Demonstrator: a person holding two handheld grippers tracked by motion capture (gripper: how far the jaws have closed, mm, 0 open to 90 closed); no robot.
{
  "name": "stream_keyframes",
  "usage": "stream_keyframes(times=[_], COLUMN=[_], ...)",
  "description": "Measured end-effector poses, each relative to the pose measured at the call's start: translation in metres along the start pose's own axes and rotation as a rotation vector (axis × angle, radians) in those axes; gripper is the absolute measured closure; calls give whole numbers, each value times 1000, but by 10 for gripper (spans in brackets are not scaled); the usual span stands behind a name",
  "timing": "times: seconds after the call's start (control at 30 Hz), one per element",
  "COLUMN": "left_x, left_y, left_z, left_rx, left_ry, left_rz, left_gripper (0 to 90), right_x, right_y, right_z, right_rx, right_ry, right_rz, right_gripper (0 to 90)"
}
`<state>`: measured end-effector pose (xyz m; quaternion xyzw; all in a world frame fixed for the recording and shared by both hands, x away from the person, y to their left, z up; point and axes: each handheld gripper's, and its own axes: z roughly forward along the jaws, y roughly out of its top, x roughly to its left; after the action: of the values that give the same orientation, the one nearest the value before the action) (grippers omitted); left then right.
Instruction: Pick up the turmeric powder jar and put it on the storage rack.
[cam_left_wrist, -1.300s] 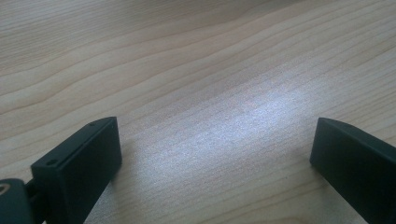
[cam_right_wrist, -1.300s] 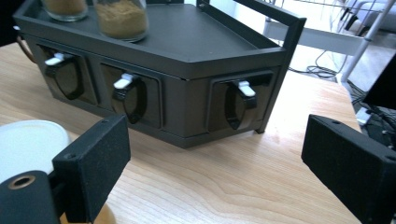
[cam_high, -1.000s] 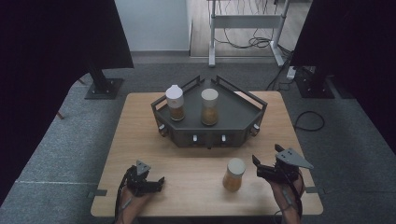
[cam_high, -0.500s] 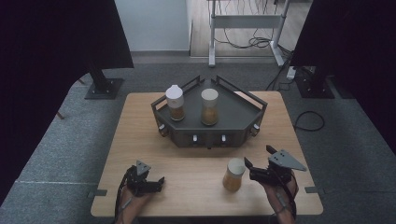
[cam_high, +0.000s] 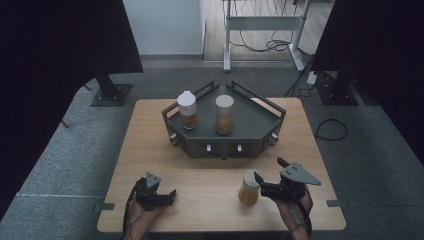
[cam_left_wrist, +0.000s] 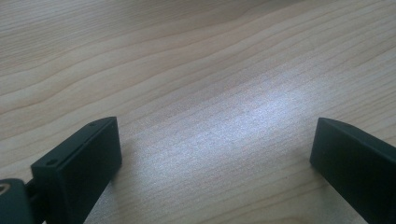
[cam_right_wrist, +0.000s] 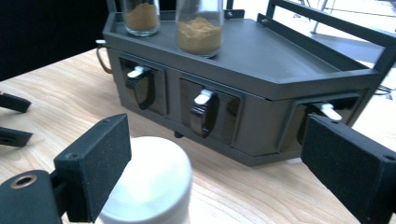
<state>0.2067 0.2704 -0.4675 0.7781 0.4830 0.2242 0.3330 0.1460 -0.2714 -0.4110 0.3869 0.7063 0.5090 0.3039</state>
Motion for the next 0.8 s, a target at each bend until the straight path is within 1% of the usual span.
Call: stream_keyframes(times=[0.3, 0.47, 0.67, 0.8], left_x=[0, 0, 0, 0], left_y=[0, 0, 0, 0], left_z=[0, 0, 0, 0], left_rx=[0, 0, 0, 0], left_ry=[0, 0, 0, 0], left_rz=[0, 0, 0, 0], left_gripper=[15, 15, 15, 15], right_x=[8, 10, 13, 13], right_y=[-1, -1, -1, -4], right_z=[6, 10, 12, 14], right_rx=[-2, 1, 1, 12], right_ry=[48, 70, 83, 83], right_rz=[-7, -4, -12, -4], right_gripper=[81, 81, 83, 83])
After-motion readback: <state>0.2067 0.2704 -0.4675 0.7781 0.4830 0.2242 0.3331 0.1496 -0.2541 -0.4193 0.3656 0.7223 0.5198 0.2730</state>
